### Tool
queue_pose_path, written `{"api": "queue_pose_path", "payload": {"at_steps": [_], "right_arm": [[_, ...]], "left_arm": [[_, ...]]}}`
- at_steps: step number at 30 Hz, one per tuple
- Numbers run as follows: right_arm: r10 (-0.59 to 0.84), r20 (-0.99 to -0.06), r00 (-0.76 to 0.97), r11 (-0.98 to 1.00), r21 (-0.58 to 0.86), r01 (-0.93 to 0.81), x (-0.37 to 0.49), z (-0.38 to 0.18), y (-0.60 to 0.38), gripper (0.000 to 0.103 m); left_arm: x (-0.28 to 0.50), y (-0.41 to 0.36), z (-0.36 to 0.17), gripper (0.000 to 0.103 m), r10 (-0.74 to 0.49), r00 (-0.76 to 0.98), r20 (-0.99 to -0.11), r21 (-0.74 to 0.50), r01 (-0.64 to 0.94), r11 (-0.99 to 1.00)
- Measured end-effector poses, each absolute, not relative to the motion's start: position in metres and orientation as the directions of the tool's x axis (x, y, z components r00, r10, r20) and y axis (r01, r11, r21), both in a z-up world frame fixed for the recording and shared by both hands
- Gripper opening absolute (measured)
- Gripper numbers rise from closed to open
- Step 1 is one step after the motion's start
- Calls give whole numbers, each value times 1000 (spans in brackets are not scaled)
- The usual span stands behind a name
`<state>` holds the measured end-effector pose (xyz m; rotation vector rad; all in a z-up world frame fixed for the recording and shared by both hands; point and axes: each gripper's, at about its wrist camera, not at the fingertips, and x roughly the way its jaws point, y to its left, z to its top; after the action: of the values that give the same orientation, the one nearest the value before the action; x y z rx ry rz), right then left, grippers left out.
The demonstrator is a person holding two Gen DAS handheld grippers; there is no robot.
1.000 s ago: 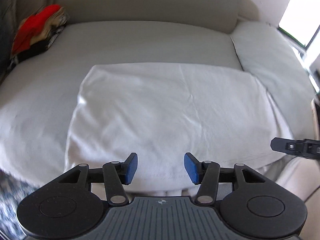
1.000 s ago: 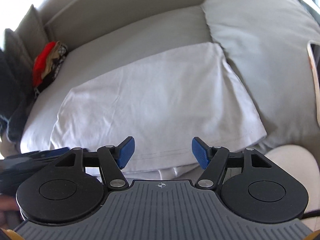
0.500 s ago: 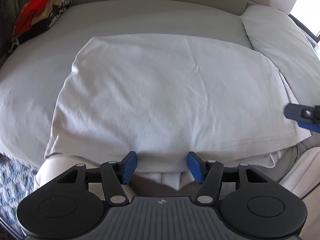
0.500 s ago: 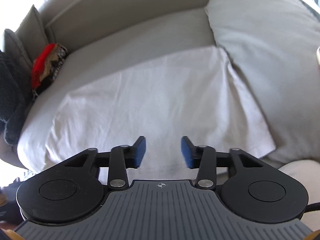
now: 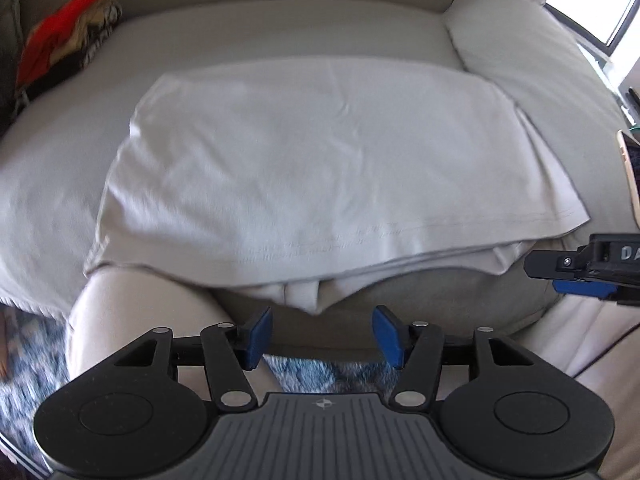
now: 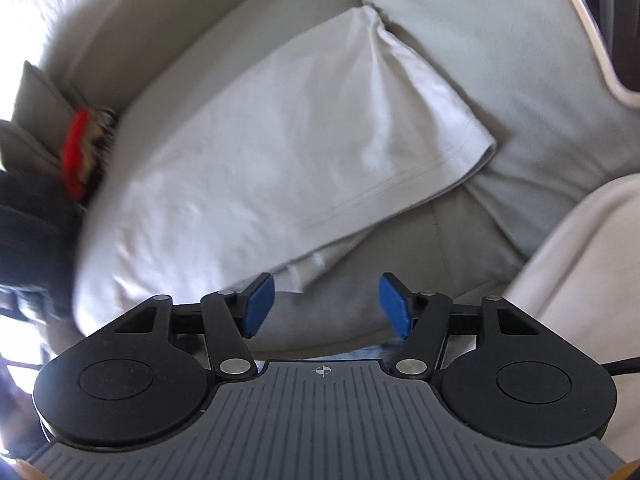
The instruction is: Fold clothes
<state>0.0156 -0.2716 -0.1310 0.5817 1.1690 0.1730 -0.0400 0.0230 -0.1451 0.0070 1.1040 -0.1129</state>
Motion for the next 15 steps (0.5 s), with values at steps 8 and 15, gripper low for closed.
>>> {"api": "queue_pose_path", "payload": {"at_steps": [8,15], "right_arm": [[456,-800,391,822,547,160,16,-132,-273,65],[468,-809,356,820,548,168,15,-143,-270,65]], "left_arm": [[-42,11,-138,59,-69,473,-878,-24,101,995],[-39,15,-143,59,-52,453,-890,-18,79,997]]}}
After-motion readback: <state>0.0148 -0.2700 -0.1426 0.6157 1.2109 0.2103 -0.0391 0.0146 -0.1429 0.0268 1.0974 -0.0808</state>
